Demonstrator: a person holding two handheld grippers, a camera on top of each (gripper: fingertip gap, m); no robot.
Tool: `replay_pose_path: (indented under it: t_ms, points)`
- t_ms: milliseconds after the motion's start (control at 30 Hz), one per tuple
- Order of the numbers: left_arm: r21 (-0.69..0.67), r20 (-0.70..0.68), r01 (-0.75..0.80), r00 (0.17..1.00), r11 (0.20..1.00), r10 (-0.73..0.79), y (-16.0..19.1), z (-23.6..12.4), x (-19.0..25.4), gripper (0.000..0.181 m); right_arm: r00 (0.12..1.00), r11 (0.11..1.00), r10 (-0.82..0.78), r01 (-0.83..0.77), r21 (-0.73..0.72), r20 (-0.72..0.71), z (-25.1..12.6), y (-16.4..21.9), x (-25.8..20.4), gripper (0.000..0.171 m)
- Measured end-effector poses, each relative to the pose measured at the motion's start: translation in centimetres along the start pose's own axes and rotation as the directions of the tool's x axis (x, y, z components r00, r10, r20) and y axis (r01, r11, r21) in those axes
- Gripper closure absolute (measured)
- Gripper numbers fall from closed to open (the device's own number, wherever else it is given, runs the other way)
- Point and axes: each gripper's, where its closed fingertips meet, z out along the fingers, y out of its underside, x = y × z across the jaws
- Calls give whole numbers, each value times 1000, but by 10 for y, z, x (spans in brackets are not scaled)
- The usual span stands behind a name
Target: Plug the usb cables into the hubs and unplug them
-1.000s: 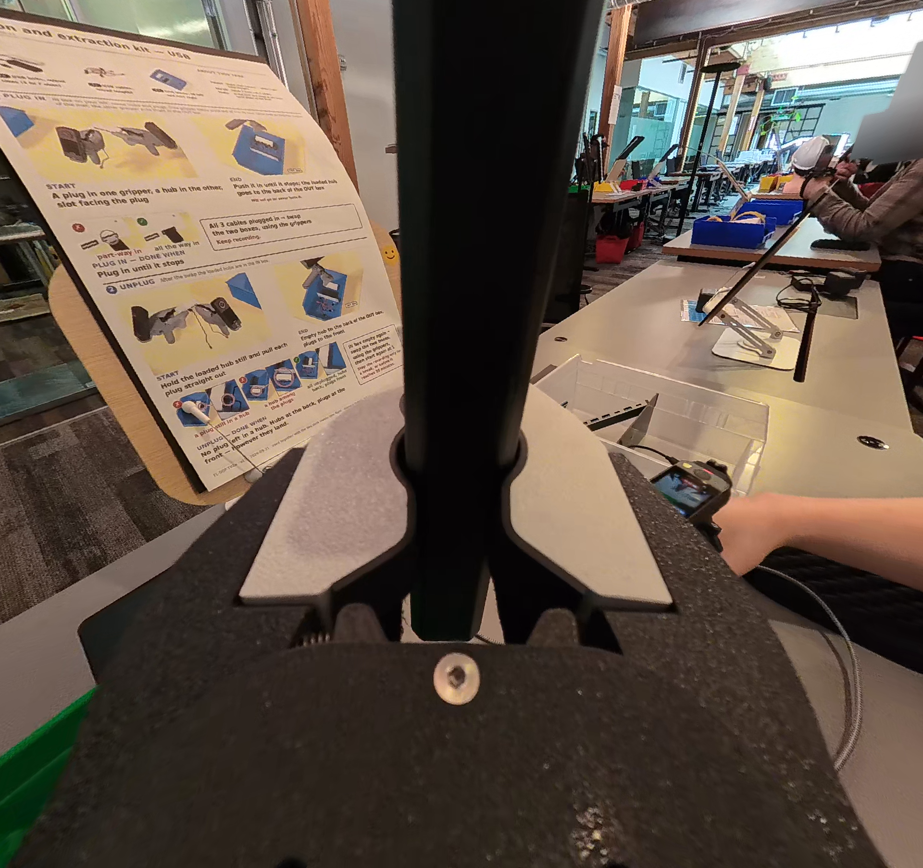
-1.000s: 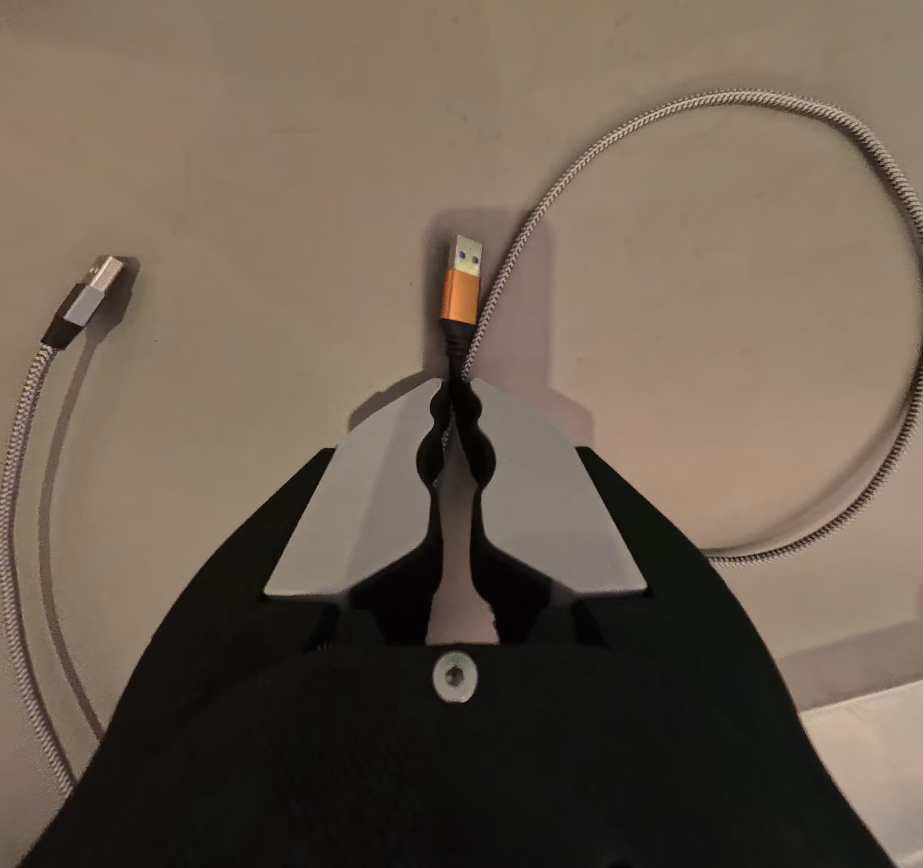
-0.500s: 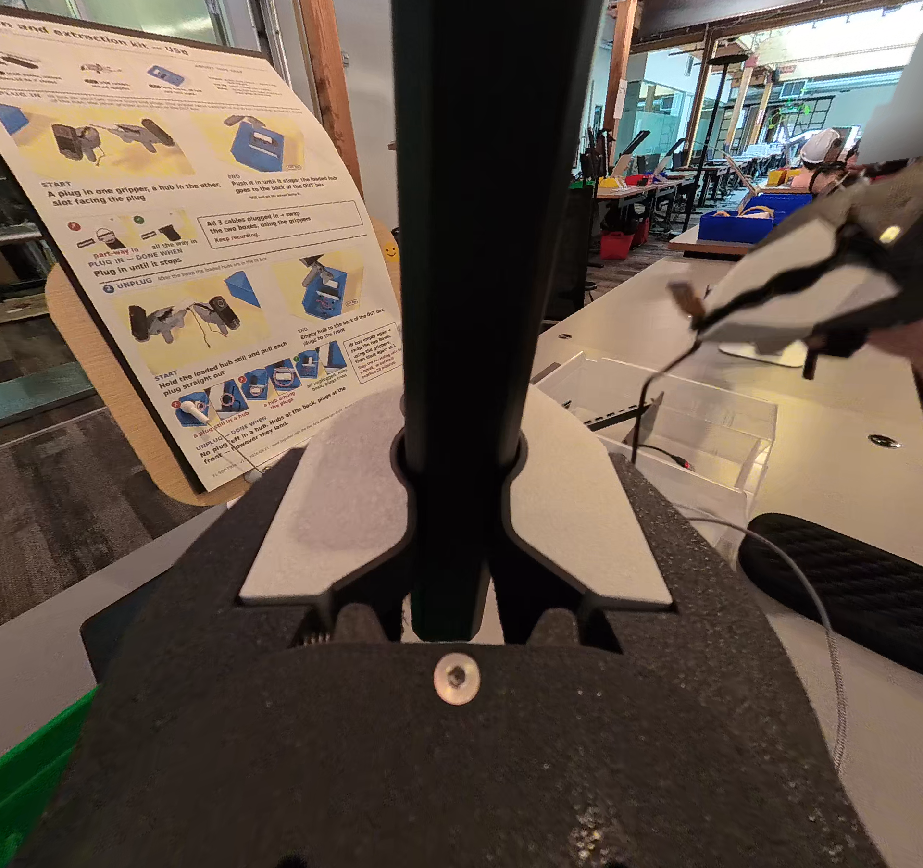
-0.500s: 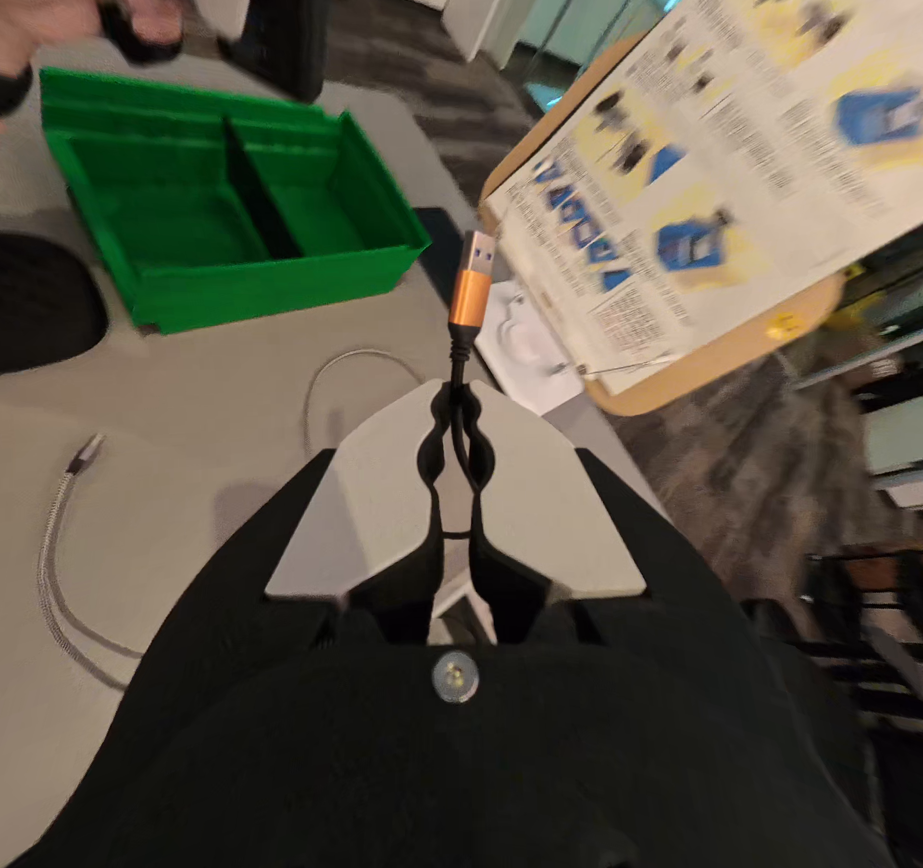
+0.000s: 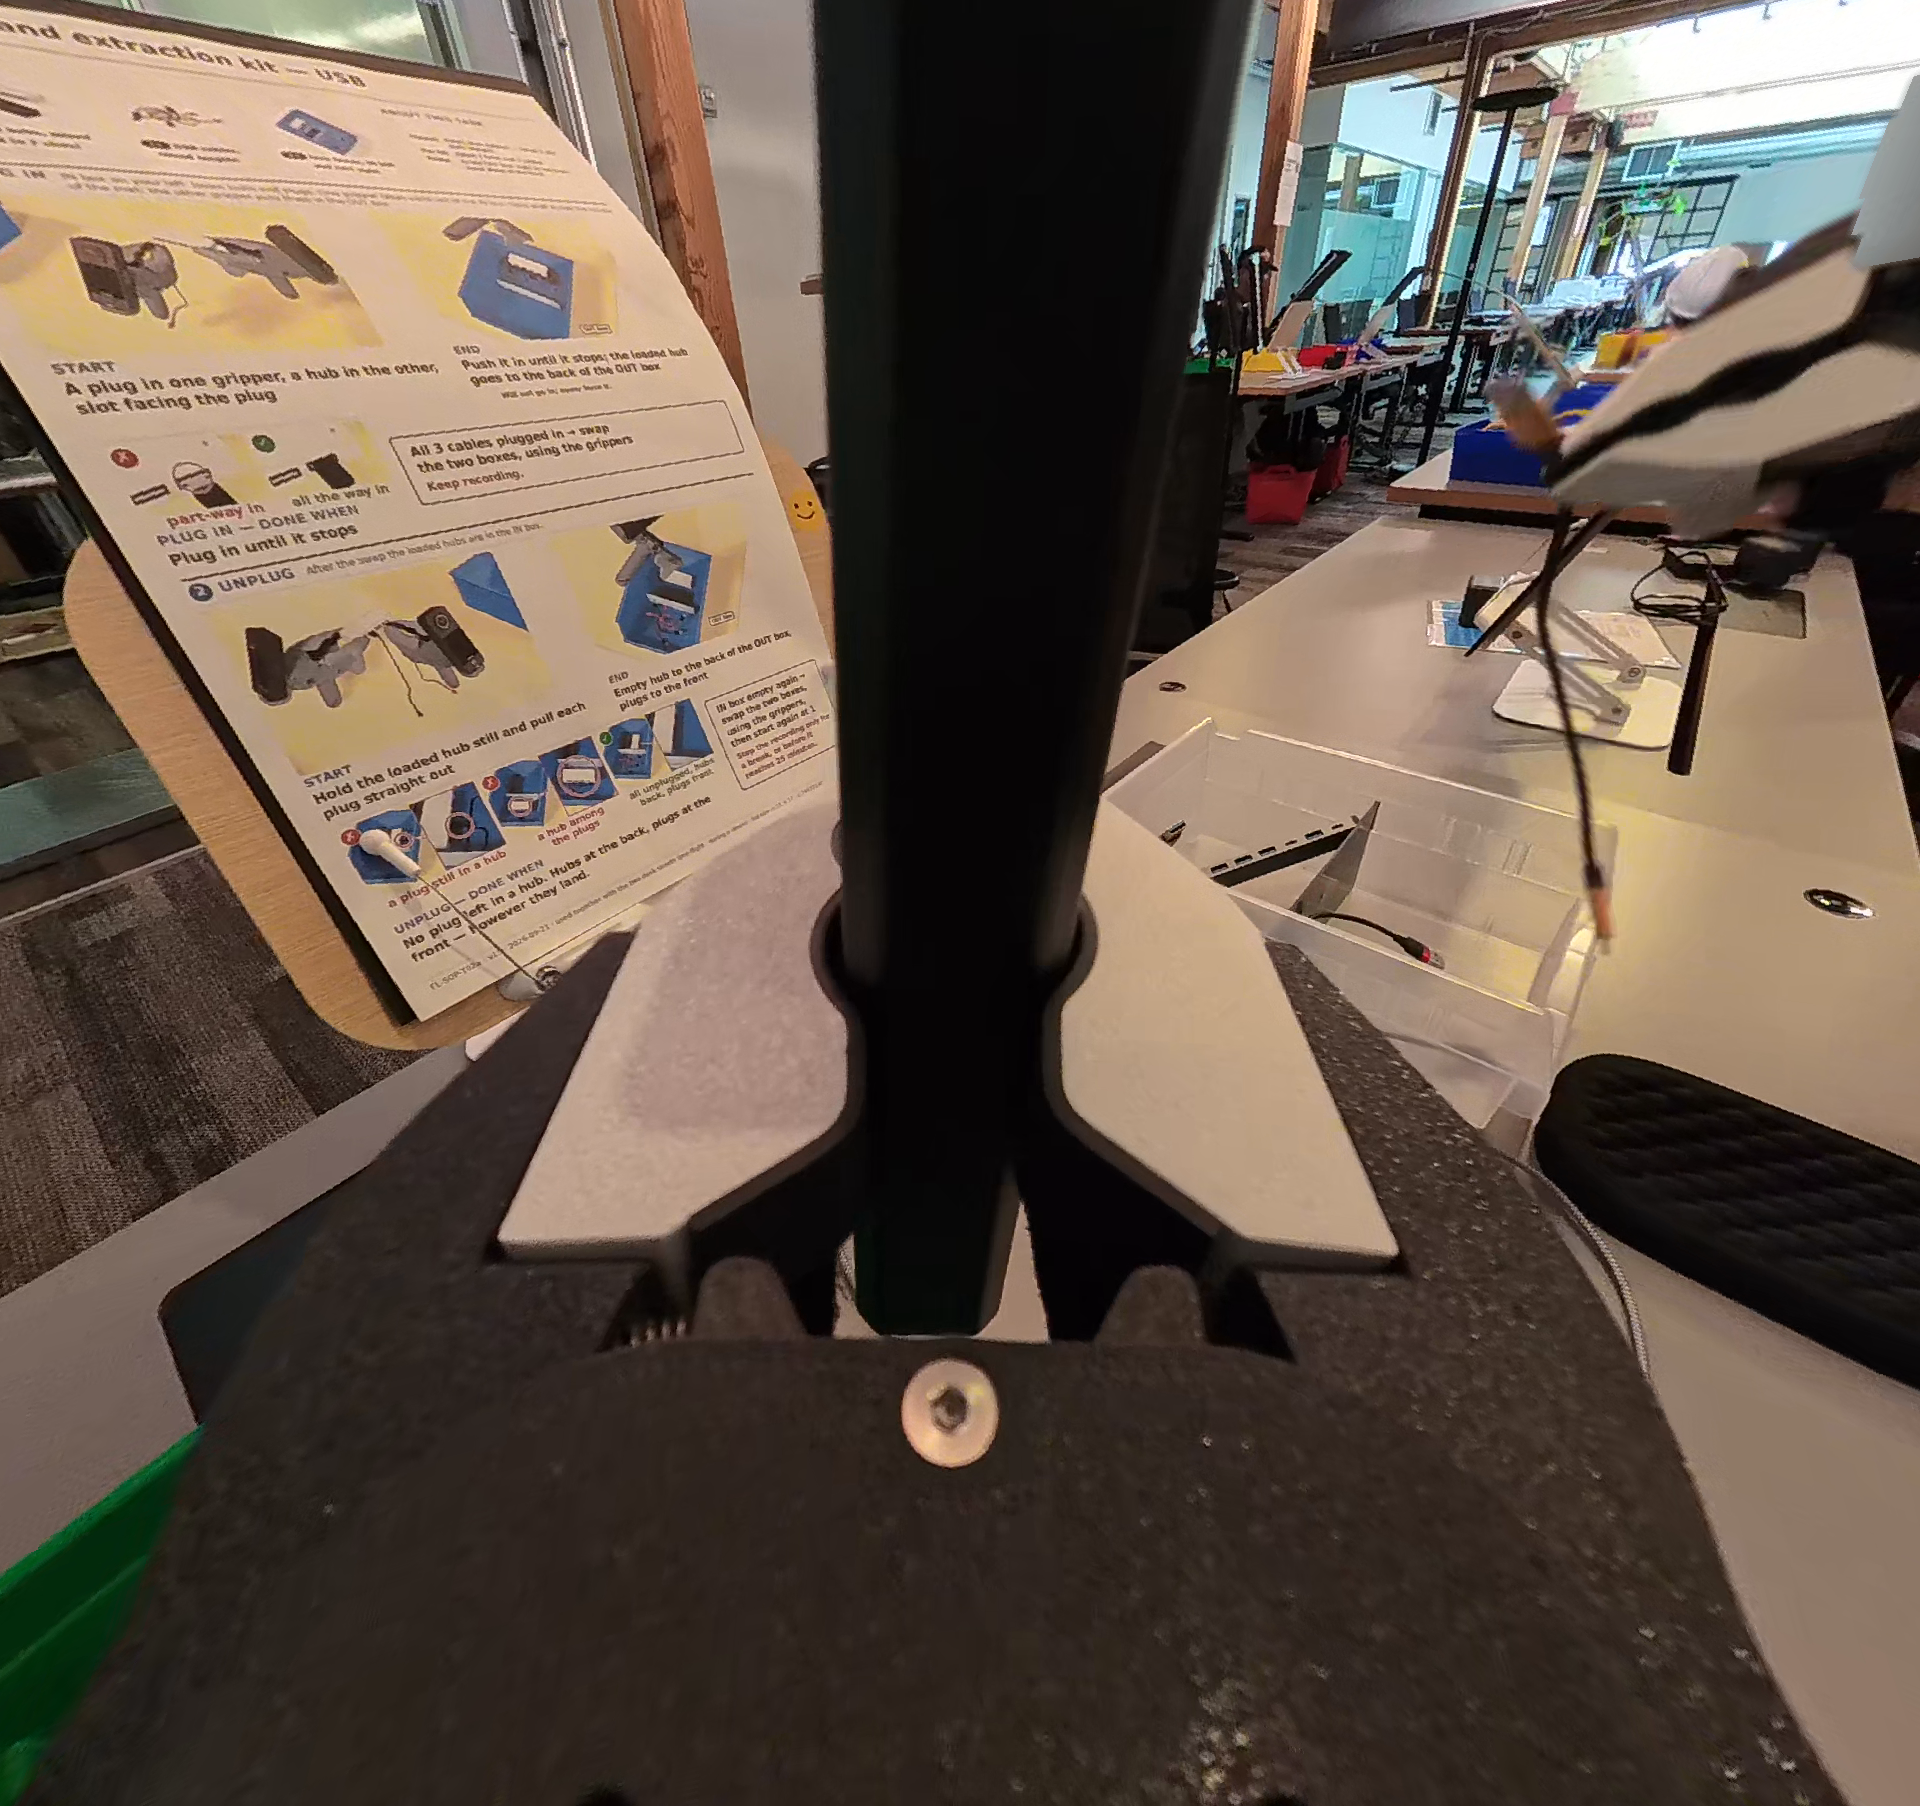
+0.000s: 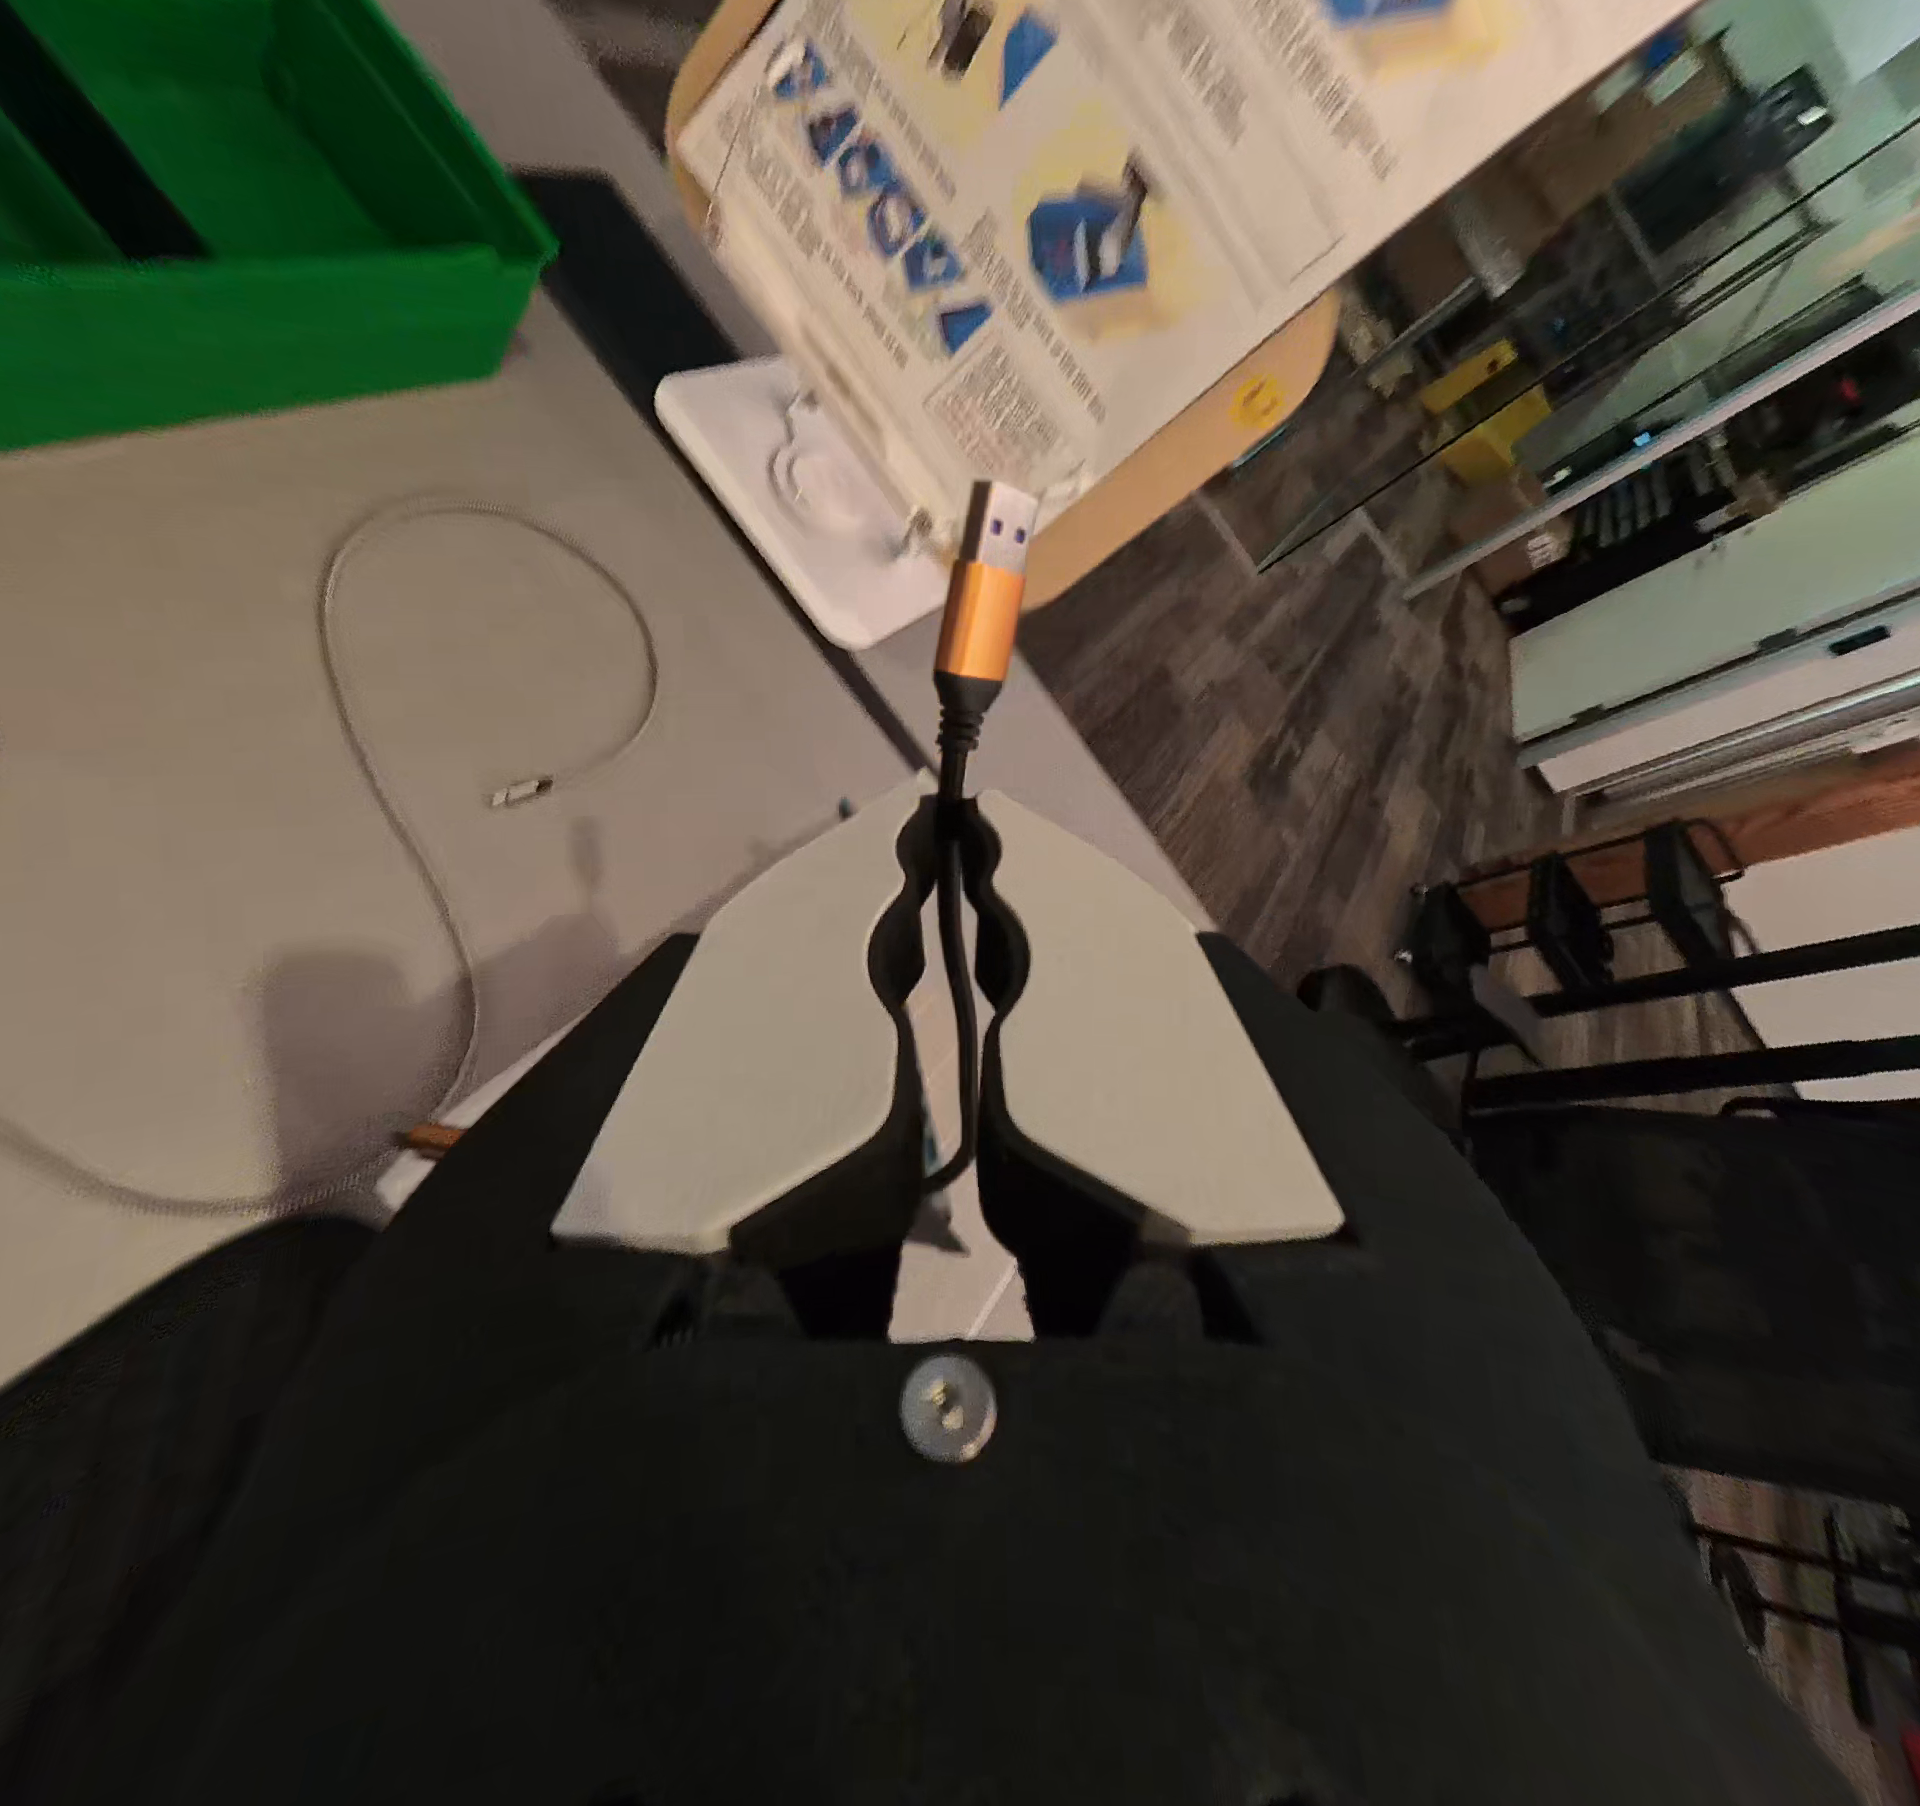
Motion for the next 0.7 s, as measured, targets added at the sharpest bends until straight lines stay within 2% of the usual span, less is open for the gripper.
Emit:
replay_pose_path:
  t_ms: [167,300,467,500,567,633,700]
  points:
    - [-4,-19,-7,1000,1000,7,1,3,6,152,997,976,-70,76,-206,35,32,104,-21,166]
    - [-18,-30,-13,999,1000,12,4,7,10,151,973,926,0,87,-367,232,53,183,-63,166]
    - [-37,-38,-19,999,999,18,8,12,13,149,931,857,37,157,-491,363,75,245,-95,166]
    - [-40,-39,-22,999,999,21,9,13,14,149,936,845,25,168,-508,352,80,253,-95,165]
    - [-43,-41,-28,999,999,26,9,13,16,149,961,820,-79,214,-531,265,90,257,-80,151]
    - [-39,-40,-31,999,999,29,8,13,16,149,978,858,-150,203,-471,147,93,229,-62,151]
    - [-38,-40,-31,999,999,30,8,13,16,149,990,928,-135,141,-344,42,88,179,-55,151]
